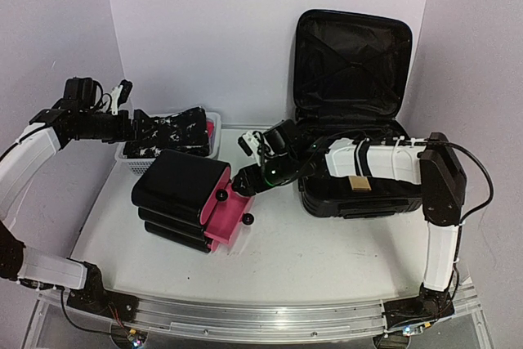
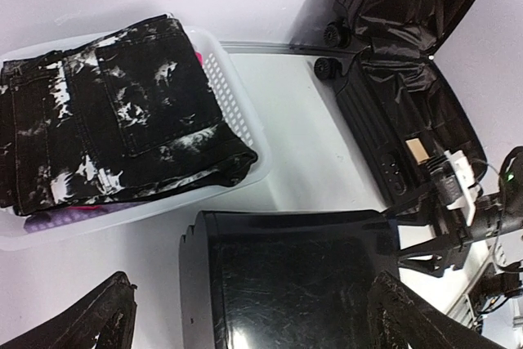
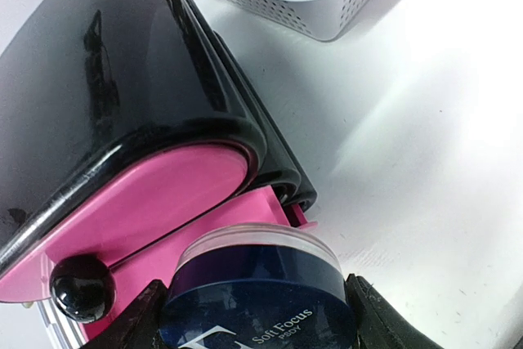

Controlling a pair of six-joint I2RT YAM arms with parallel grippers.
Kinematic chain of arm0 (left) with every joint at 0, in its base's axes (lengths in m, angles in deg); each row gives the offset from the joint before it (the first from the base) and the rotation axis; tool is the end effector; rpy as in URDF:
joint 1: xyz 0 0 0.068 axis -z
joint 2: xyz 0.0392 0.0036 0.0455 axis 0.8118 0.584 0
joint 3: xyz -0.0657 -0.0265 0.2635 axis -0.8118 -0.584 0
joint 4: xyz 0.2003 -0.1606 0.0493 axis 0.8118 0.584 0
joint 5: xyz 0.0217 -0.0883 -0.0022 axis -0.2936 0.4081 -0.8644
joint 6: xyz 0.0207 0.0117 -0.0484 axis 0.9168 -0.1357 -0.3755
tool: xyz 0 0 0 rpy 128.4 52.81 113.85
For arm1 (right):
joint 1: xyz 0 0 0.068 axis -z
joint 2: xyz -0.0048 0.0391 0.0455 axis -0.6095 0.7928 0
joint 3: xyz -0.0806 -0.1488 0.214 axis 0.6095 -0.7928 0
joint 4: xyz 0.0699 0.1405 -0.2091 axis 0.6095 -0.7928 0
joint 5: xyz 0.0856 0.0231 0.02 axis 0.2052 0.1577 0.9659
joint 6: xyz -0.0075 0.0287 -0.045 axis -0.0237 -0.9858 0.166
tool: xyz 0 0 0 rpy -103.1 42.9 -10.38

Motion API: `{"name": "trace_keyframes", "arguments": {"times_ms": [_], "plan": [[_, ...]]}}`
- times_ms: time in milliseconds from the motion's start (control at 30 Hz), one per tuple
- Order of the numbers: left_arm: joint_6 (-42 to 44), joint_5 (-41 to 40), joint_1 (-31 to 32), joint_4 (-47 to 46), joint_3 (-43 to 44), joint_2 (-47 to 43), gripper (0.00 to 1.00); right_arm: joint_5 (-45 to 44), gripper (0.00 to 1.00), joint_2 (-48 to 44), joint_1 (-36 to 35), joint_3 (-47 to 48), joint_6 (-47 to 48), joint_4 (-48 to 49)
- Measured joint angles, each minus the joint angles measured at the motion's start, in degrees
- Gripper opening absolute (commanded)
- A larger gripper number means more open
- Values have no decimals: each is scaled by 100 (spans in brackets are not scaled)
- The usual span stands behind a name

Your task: Open, take out, and arrange the luggage

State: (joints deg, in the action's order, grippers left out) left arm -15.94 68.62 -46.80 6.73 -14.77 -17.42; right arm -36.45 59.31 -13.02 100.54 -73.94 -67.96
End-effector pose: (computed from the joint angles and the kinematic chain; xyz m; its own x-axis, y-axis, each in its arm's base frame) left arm 0.2529 -0.0494 0.3610 -0.6086 -0.0196 -0.7932 0.4224 0.8383 -0.3448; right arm 0.2793 0.3530 0.2192 -0.6438 -0.3618 -0.6742 -0.7127 0.6041 0.3564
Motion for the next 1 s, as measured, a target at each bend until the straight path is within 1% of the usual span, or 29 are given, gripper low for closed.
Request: {"name": "trace_keyframes", "arguments": {"times_ms": [67, 267, 500, 633, 767, 933, 1000], "plan": [[63, -105, 0, 4, -68, -55, 99, -4, 31, 0, -2, 96, 81, -173], [240, -424, -2, 4, -225, -291, 99, 4, 38, 55, -79, 466, 435, -732], [337, -522, -2, 4, -249, -332, 99, 120, 45, 249, -164, 667, 804, -1119], [341, -560, -2, 4, -258, -334, 99, 205, 52, 382, -166, 817, 968, -1248], [341, -577, -2, 4, -304, -337, 99, 229, 63, 564, -173, 931, 1047, -1370], [343, -586, -2, 4, -321, -339, 99, 188, 70, 579, -188, 981, 1034, -1458], [343, -595, -2, 4, -323, -339, 99, 127, 75, 579, -188, 984, 1019, -1488]]}}
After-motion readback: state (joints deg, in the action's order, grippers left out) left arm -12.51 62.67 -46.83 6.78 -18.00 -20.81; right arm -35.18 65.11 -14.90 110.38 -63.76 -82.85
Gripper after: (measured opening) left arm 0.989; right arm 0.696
